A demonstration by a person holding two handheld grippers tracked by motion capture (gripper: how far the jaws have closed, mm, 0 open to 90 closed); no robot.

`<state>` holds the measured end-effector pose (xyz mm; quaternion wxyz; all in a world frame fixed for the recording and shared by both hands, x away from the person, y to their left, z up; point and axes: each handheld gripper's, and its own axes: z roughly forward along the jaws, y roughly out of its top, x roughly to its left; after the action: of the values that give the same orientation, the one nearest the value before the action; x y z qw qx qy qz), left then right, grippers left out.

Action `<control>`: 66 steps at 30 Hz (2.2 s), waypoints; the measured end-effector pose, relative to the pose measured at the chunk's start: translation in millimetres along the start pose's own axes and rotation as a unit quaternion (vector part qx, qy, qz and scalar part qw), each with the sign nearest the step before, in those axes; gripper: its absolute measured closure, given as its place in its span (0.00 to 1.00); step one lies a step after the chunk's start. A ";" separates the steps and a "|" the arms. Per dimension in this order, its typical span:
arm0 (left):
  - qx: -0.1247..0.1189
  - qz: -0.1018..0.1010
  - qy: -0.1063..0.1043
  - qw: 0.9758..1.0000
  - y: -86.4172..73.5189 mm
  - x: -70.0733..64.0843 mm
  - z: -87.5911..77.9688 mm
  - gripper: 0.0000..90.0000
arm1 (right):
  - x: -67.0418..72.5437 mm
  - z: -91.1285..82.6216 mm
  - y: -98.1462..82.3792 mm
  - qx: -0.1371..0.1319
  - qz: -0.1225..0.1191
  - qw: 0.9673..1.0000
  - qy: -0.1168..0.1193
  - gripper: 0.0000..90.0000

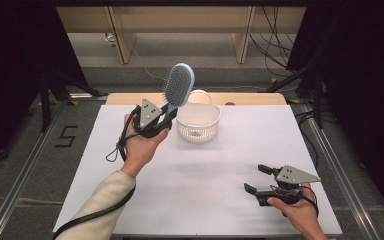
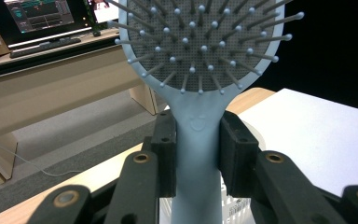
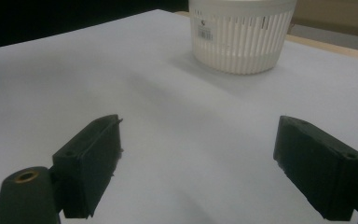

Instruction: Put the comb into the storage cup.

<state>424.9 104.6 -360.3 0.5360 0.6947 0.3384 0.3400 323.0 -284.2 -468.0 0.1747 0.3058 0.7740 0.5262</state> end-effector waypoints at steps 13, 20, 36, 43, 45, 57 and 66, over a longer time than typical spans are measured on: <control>0.000 0.000 0.000 1.000 1.7 -0.8 3.2 0.78 | -0.1 -0.5 0.1 0.001 -0.001 1.000 0.000 0.18; 0.001 0.001 -0.001 1.000 2.8 -0.7 5.4 0.78 | 0.0 -0.4 0.2 0.001 0.000 1.000 0.000 0.18; 0.002 0.000 -0.003 1.000 3.9 -2.4 10.5 0.78 | -0.1 -0.6 0.2 0.001 -0.001 1.000 0.000 0.18; 0.003 -0.001 -0.007 1.000 4.9 -3.9 12.3 0.78 | -0.3 -0.6 0.0 0.001 -0.003 1.000 0.001 0.18; 0.003 -0.002 -0.008 1.000 5.1 -4.5 12.7 0.78 | -0.3 -0.6 0.1 0.001 -0.003 1.000 0.001 0.17; 0.004 -0.001 -0.009 1.000 6.6 -4.3 15.9 0.78 | -0.2 -0.4 0.1 0.001 -0.003 1.000 0.001 0.17; 0.004 0.001 -0.011 1.000 8.3 -5.9 18.9 0.78 | -0.4 -0.4 0.1 0.000 -0.003 1.000 0.001 0.17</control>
<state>438.4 88.3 -356.6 0.5364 0.7011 0.3332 0.3310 323.1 -284.7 -467.8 0.1754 0.3028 0.7752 0.5259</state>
